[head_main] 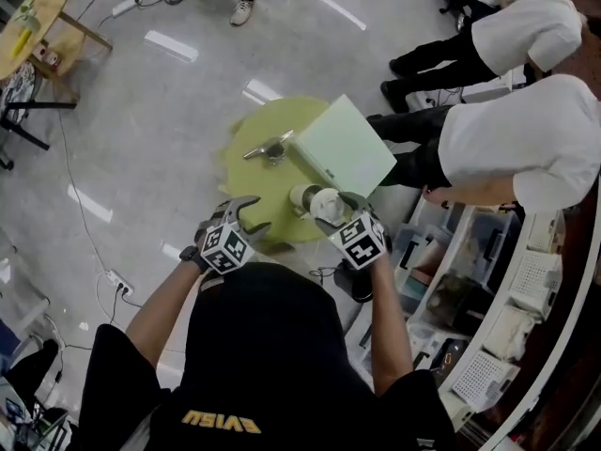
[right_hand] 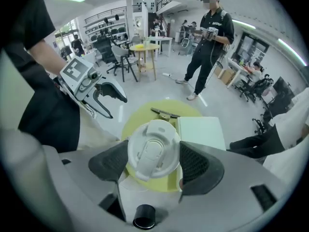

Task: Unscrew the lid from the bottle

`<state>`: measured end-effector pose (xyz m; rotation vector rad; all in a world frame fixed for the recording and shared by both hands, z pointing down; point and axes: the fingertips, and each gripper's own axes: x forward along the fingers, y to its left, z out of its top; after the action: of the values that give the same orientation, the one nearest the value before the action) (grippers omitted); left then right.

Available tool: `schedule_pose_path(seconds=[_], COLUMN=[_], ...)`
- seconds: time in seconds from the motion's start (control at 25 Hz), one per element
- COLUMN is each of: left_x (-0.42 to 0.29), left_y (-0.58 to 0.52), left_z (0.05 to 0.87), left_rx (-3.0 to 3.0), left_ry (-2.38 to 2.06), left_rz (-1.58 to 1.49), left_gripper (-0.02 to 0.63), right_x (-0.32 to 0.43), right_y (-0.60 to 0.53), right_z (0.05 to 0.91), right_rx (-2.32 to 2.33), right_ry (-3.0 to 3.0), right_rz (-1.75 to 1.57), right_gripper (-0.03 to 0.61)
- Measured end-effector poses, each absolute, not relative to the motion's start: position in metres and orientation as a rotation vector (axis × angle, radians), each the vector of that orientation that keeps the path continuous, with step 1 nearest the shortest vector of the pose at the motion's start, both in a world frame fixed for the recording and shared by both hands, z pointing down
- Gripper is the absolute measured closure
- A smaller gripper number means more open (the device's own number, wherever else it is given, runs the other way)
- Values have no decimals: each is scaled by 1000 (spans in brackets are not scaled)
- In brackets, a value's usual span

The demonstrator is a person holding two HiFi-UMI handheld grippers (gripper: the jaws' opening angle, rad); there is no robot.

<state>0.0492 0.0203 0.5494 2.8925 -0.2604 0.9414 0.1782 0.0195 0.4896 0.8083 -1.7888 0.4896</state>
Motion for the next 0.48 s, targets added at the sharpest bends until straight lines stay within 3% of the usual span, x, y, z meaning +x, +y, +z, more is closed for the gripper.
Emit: schedule_pose_path(seconds=[0.24,0.48], left_x=[38,26], left_y=[-2,-20], left_z=[523,471], left_rx=[2865,2777], left_ry=[-354,-471], left_rz=[908,658], left_gripper=[345,413], right_x=[195,211], right_y=[39,64], right_z=[466,420], right_rx=[1070,1484], right_ry=[-1869,-1978], right_rz=[632,815], right_gripper=[245,245])
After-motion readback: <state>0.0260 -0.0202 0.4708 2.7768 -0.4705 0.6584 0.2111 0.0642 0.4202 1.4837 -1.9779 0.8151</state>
